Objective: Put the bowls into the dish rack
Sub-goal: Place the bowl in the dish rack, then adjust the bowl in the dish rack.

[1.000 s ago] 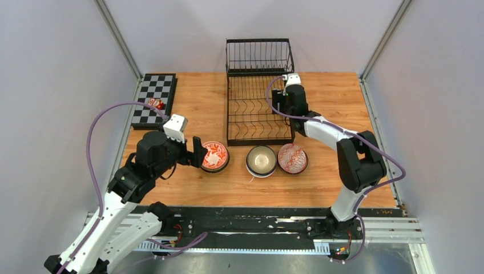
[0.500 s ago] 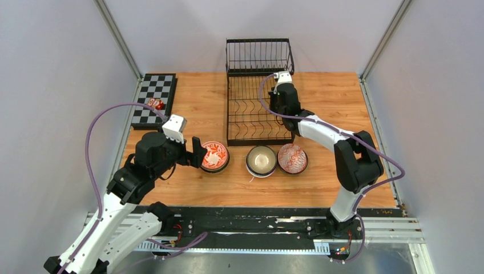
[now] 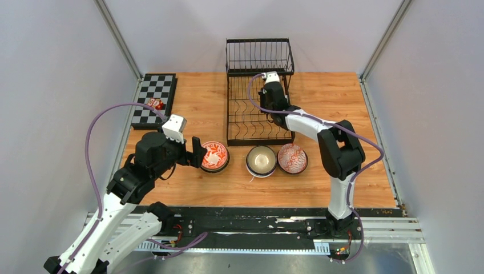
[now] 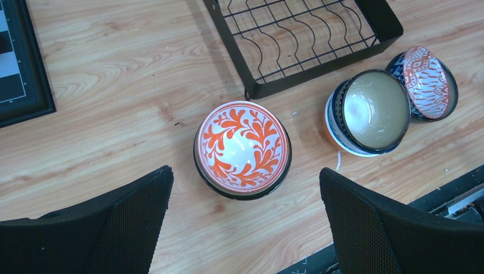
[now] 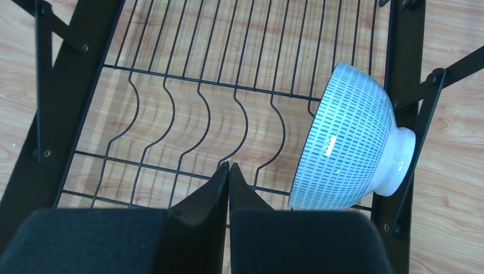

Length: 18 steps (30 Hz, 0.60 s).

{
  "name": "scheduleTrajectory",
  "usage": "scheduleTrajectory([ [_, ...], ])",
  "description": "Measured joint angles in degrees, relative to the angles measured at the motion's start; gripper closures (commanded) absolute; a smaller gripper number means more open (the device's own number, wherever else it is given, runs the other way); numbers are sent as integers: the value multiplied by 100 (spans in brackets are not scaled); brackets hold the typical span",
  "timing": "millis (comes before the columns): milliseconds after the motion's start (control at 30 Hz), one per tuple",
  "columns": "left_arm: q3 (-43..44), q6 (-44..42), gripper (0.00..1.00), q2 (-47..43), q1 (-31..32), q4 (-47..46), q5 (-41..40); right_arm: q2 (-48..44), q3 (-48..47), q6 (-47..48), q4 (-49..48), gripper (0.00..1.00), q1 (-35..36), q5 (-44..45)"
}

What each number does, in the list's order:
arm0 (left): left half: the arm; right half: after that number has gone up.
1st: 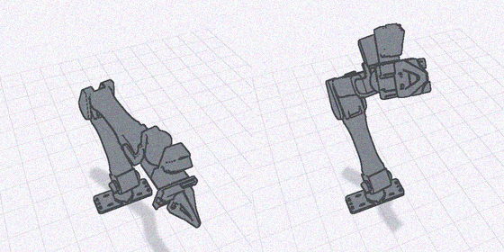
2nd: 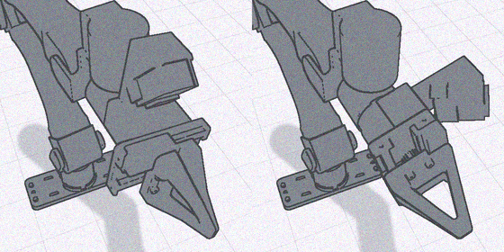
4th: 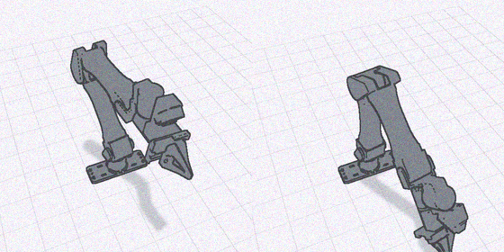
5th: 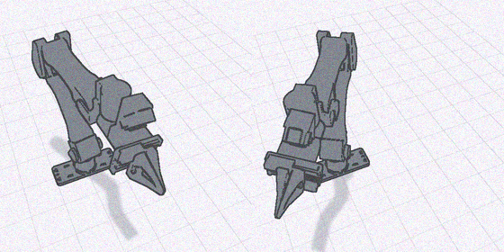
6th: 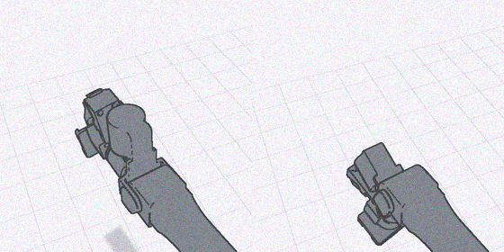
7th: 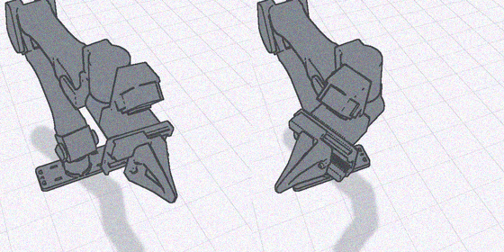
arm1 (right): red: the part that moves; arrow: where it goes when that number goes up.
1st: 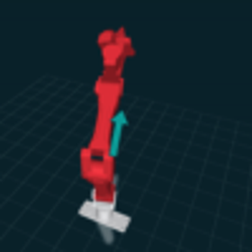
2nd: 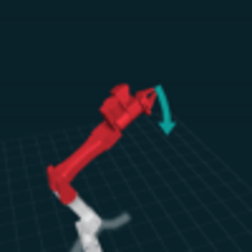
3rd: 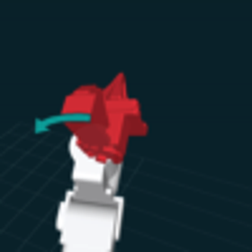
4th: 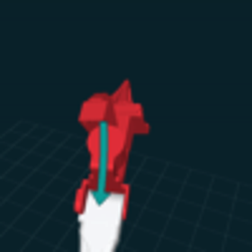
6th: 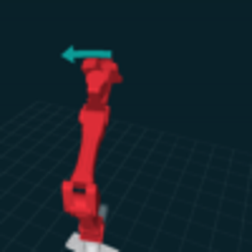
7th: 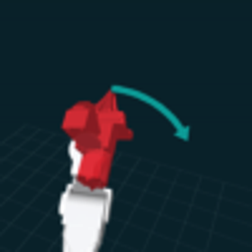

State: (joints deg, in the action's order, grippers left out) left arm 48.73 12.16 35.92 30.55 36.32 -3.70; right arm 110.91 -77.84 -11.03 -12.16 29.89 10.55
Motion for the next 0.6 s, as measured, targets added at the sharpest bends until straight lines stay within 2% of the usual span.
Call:
scheduleTrajectory([
  [167, 0, 0, 0, 2, 0, 0, -4, 179, -170, 7, 92, 97, 0, 243],
  [433, 0, 0, 0, 2, 0, 0, -17, 442, -332, 9, 354, 97, -2, 1141],
  [600, 0, 0, 0, 2, 0, 0, -20, 470, -295, -76, 356, 97, -17, 1224],
])
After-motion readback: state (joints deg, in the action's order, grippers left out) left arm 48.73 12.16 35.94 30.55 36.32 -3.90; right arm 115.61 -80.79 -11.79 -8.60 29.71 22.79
